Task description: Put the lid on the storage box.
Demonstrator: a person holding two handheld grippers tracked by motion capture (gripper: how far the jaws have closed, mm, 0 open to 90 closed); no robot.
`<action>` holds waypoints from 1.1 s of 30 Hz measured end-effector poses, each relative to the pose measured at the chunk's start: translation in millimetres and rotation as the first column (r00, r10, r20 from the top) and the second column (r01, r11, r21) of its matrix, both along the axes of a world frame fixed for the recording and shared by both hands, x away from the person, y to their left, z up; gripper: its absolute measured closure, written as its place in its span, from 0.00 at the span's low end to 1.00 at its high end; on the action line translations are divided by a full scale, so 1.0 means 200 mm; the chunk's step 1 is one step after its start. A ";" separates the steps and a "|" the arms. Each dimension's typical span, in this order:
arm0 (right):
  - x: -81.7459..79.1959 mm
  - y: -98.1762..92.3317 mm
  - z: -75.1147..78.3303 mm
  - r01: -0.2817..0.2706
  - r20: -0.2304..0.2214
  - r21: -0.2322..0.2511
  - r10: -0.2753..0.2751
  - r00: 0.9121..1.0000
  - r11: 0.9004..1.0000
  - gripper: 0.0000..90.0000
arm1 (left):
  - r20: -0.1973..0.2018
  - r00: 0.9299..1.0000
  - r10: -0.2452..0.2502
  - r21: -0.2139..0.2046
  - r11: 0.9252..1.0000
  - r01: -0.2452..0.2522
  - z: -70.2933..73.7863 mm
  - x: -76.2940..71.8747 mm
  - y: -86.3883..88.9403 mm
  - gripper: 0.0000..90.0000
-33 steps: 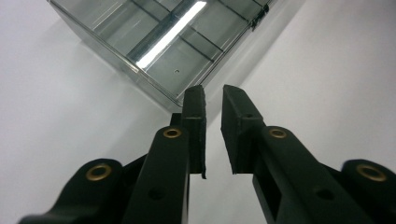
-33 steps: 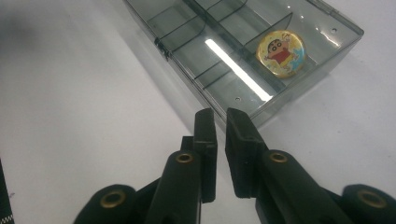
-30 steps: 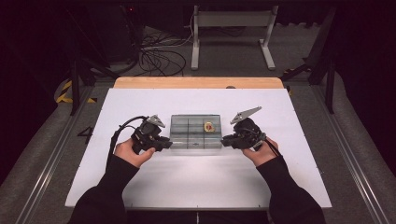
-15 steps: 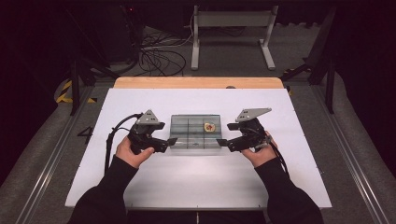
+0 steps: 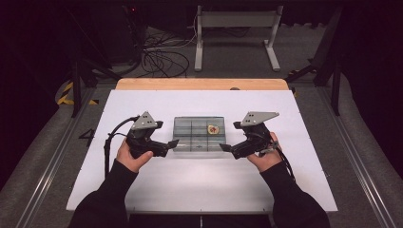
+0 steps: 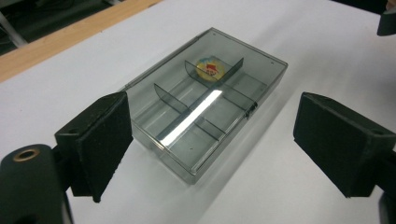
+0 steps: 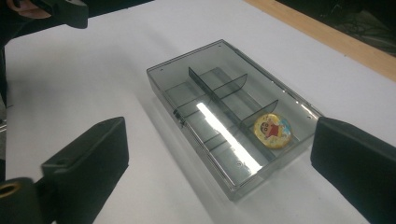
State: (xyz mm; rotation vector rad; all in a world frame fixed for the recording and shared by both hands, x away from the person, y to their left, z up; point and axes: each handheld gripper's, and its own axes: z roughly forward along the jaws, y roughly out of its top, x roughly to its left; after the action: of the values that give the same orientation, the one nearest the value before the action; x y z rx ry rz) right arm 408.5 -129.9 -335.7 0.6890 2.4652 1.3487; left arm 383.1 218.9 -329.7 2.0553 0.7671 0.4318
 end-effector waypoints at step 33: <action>-0.12 -0.17 -0.12 0.000 0.073 0.102 -0.007 0.997 0.995 0.02 | 0.136 0.990 -0.020 -0.132 0.991 0.038 -0.17 -0.18 0.21 0.08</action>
State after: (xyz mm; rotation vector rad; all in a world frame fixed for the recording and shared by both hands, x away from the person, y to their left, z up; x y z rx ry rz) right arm 385.4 -164.2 -360.7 0.6538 2.3508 1.4800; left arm 346.9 261.8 -364.2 1.8888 0.6665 0.4843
